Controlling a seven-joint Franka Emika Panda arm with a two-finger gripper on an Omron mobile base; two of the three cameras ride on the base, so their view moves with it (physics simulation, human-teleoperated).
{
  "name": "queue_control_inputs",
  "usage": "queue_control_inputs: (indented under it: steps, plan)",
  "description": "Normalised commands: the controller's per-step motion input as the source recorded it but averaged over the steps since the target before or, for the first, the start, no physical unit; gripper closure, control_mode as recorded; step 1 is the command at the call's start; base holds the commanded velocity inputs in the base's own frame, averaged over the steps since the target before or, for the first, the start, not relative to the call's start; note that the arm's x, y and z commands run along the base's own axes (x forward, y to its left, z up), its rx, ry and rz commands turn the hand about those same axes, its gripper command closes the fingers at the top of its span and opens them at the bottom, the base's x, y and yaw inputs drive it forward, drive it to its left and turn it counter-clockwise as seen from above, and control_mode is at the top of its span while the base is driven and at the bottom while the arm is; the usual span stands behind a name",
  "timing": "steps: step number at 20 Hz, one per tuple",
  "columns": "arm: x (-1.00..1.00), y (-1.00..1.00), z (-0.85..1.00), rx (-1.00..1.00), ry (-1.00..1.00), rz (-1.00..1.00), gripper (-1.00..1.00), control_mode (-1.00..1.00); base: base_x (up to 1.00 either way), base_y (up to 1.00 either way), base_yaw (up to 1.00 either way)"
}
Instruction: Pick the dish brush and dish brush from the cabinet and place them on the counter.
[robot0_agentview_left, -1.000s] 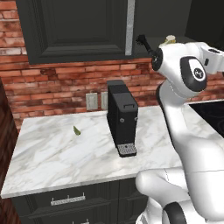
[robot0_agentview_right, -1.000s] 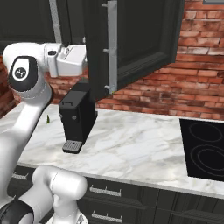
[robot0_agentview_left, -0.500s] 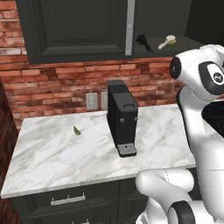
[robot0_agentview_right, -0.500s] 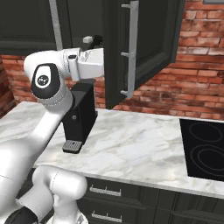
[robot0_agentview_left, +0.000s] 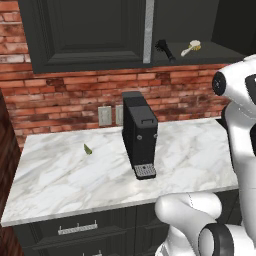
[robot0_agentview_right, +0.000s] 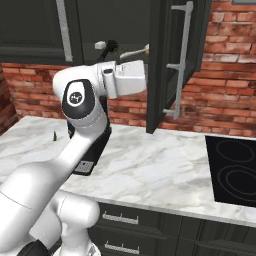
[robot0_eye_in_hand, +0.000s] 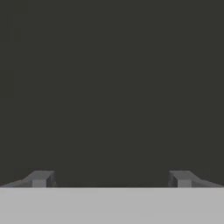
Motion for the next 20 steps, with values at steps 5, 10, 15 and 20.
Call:
queue_control_inputs:
  steps: [5,10,15,20]
  plan:
    - [0.00,-0.01,0.03,0.00,0.02,0.00,-1.00,-1.00,0.00,0.00,0.00]
    - [-0.22,0.17,0.18,0.00,0.00,0.00,-1.00,-1.00,0.00,0.00,0.00]
    - [-0.31,0.34,0.16,0.00,0.00,0.03,-1.00,-1.00,0.00,0.00,0.00]
    - [-0.25,0.50,0.01,0.00,0.02,0.08,-1.00,-1.00,0.00,0.00,0.00]
